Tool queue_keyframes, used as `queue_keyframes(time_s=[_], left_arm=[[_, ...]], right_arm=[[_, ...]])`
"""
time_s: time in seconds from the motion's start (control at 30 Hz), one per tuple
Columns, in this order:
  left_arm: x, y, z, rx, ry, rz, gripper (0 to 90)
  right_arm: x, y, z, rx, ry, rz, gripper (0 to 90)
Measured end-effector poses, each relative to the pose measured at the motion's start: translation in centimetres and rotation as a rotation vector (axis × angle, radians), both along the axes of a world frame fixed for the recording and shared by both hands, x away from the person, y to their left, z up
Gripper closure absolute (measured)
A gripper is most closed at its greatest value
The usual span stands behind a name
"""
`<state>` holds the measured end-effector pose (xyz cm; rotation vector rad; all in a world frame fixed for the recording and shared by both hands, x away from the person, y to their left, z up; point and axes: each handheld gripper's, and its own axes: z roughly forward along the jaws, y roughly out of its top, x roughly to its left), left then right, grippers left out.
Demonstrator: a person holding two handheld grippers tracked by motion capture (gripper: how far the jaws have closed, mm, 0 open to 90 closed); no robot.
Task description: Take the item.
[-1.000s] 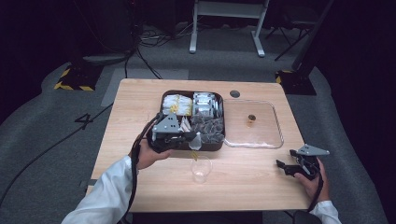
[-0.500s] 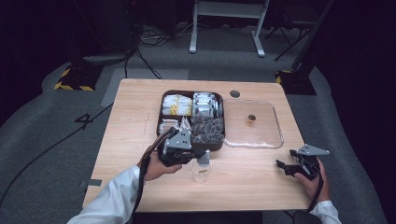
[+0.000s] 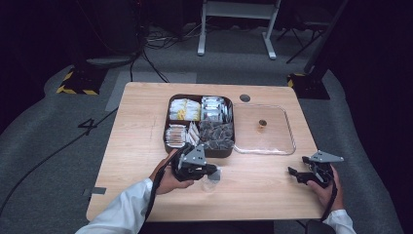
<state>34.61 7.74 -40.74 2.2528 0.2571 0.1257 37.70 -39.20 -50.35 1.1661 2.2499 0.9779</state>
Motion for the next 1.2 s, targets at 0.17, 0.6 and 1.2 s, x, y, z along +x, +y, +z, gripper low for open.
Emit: queue_keyframes(time_s=[0.17,0.6,1.2], left_arm=[[0.2,0.0,-0.6,0.011,0.007,0.002,84.3],[0.1,0.2,-0.8,0.012,0.006,-0.004,76.3],[0.3,1.4,0.3,-0.010,-0.035,0.031,69.8]], right_arm=[[0.0,0.0,0.0,-0.002,-0.003,0.000,17.9],[-0.1,0.1,0.0,-0.003,-0.007,0.001,17.9],[-0.1,0.1,0.0,-0.004,-0.007,0.000,17.9]])
